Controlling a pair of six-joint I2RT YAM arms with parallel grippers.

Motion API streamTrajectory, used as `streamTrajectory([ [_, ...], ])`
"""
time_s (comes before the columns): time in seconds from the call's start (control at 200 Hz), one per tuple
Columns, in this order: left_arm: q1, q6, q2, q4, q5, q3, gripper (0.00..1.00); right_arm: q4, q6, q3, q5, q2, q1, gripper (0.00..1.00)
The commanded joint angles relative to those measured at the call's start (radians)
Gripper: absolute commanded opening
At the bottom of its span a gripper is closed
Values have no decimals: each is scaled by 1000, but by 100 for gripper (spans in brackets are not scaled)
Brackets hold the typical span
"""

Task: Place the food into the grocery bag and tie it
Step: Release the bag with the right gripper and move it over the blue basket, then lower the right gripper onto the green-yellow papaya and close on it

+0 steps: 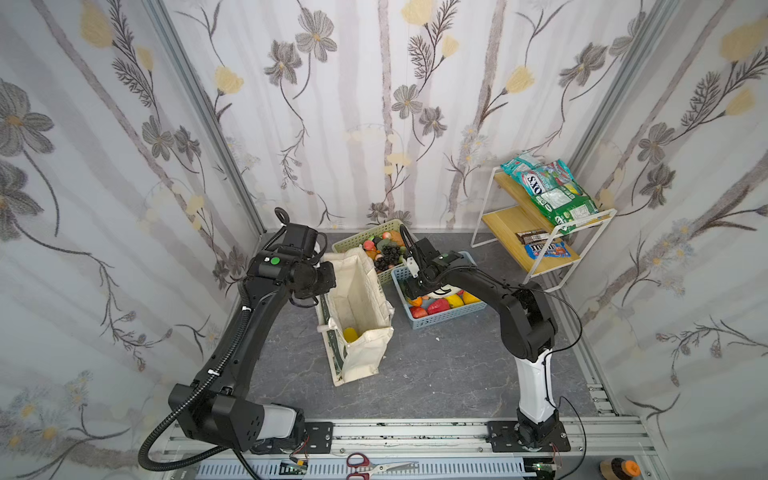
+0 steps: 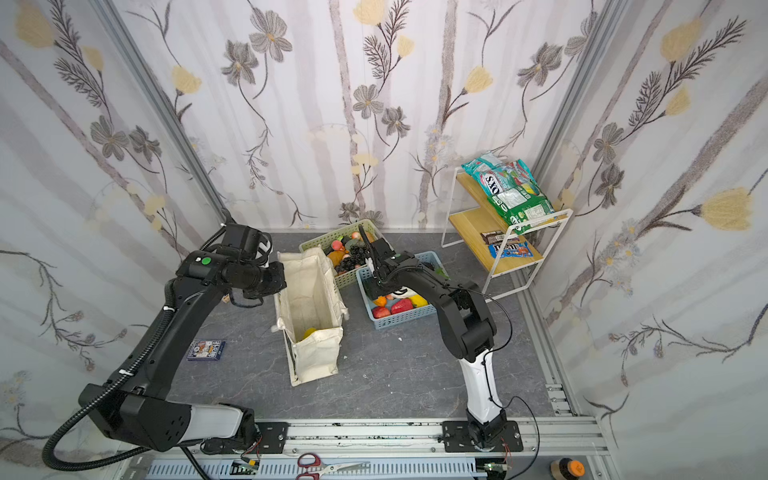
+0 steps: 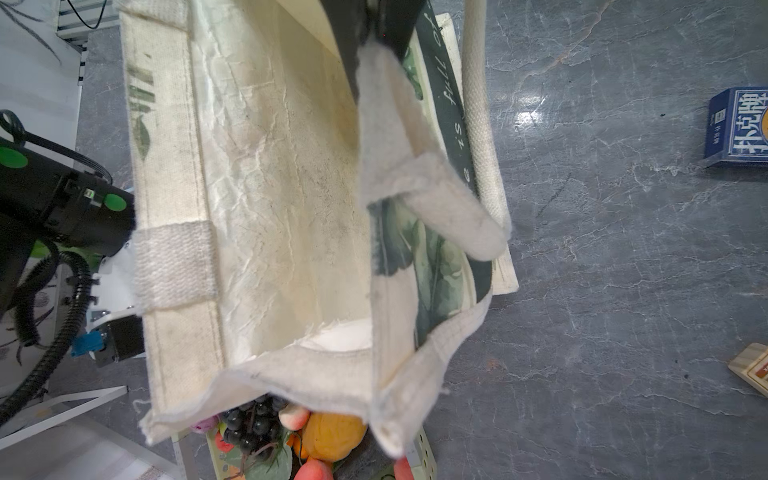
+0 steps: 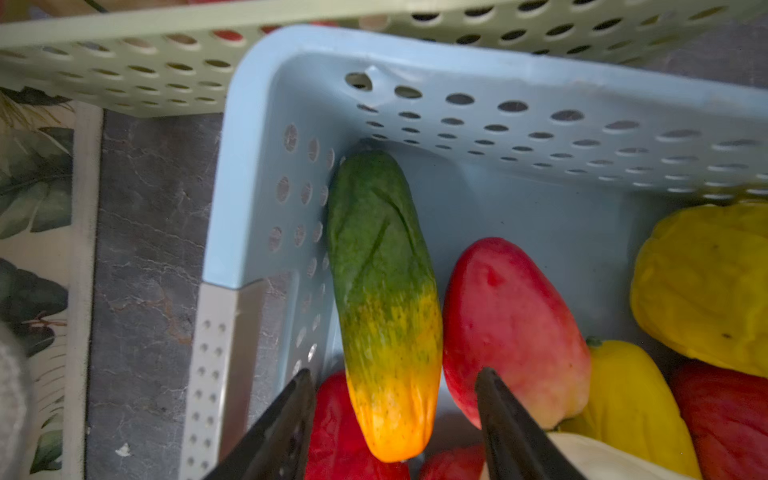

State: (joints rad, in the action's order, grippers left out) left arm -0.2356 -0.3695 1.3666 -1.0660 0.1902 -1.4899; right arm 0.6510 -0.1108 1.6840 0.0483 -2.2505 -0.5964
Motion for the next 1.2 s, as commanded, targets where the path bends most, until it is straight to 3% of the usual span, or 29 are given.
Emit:
streamTrajectory([
  [0.0,1,1,-2,20,-6,-3,0,-30,20,10,16,-19,-3,62],
  [0.59,2,0,4,28,-8,-3,0,-46,-9,29,34,-69,-28,62],
  [1.194,1,4,-6,32,-12,8,0,-79,-34,-9,57,-59,-21,49],
])
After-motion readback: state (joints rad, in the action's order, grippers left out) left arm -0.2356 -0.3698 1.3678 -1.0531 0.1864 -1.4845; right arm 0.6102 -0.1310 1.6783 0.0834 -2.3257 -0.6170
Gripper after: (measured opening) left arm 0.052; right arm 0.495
